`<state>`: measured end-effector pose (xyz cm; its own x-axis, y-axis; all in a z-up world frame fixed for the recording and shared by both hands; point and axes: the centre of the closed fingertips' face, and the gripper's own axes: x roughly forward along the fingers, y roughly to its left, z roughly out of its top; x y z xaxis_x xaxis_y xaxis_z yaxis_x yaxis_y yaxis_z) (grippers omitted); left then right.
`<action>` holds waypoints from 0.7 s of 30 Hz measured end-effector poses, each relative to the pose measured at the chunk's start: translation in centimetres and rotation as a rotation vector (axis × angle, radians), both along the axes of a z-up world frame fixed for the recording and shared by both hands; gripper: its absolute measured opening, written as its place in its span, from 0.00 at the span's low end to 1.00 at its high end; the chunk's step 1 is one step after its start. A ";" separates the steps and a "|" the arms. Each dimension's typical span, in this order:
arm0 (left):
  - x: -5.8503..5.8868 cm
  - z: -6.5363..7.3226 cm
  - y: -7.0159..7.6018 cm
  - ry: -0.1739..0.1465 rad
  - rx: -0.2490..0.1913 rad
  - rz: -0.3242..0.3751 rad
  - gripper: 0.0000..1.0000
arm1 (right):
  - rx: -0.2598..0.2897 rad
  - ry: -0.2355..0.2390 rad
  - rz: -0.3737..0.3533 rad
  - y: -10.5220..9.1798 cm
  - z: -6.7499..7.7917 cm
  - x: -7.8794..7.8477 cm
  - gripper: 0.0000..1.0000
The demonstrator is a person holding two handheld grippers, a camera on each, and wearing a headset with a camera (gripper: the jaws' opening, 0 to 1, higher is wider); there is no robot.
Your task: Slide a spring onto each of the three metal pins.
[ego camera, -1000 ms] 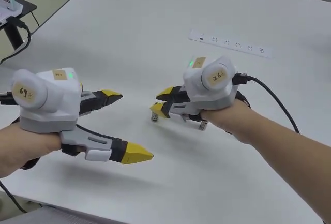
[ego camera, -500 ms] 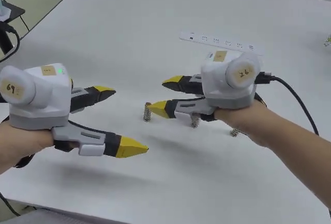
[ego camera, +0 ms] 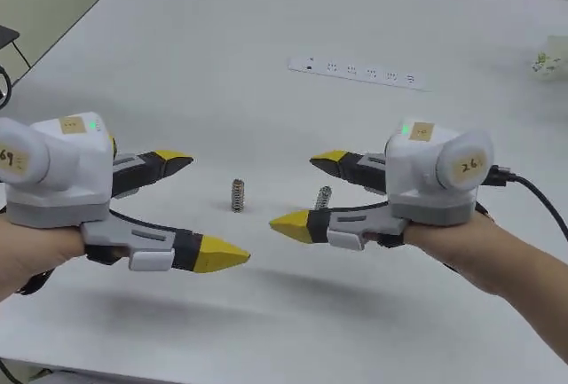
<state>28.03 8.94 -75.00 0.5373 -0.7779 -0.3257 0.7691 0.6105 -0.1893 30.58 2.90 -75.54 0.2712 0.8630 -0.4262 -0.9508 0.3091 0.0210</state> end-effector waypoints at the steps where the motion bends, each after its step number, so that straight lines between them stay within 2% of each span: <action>1: 0.0 0.0 0.0 0.000 0.000 -0.001 0.98 | 0.006 0.001 -0.006 -0.2 0.1 -0.1 0.69; 5: -0.1 0.0 -0.2 -0.003 0.001 -0.004 0.98 | 0.034 0.007 -0.041 -1.7 0.4 -0.3 0.76; 11: -0.3 0.5 -0.9 -0.012 -0.023 -0.012 0.98 | 0.058 0.021 -0.090 -3.7 0.5 -0.5 0.85; 18: -0.5 0.4 -0.7 -0.014 -0.019 -0.012 0.98 | 0.083 0.033 -0.158 -6.5 0.4 -0.9 0.94; 21: -0.5 0.5 -0.6 -0.016 -0.019 -0.009 0.98 | 0.077 0.041 -0.184 -7.6 0.0 -0.8 0.97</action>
